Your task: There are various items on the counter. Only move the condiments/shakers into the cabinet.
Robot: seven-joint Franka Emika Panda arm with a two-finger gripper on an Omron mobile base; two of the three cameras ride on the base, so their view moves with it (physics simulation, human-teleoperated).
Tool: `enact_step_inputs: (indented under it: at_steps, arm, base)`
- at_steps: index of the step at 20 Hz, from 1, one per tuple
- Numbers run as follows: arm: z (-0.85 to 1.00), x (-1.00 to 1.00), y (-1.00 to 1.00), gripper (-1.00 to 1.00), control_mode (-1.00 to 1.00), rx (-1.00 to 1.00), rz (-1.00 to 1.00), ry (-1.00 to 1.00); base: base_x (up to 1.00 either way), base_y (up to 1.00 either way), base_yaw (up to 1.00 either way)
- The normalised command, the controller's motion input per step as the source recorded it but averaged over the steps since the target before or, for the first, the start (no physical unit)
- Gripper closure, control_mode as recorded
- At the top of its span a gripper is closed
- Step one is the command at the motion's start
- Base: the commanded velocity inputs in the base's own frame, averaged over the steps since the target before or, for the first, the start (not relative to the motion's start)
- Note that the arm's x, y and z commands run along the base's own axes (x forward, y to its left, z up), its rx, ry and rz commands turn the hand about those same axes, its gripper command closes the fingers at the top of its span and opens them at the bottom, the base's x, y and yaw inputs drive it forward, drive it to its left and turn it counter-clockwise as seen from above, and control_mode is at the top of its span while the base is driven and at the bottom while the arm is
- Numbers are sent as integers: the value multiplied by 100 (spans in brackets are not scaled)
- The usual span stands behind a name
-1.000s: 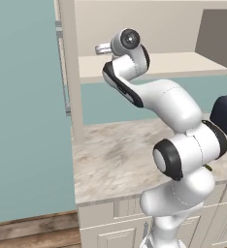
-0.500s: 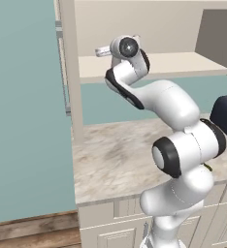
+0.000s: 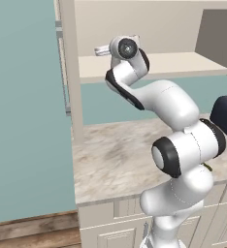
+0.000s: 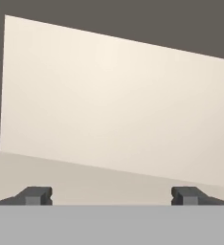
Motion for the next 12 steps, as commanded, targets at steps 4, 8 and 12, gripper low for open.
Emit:
enact_step_inputs:
  at_steps: [4,8,12]
  arm:
    - [-14,10,0,-100,-100,-5,0,-8]
    - [-21,17,0,-100,-100,-7,0,-12]
    - [-5,4,0,-100,-100,-1,0,-4]
  base:
    - [0,0,0]
    - [0,0,0]
    - [0,0,0]
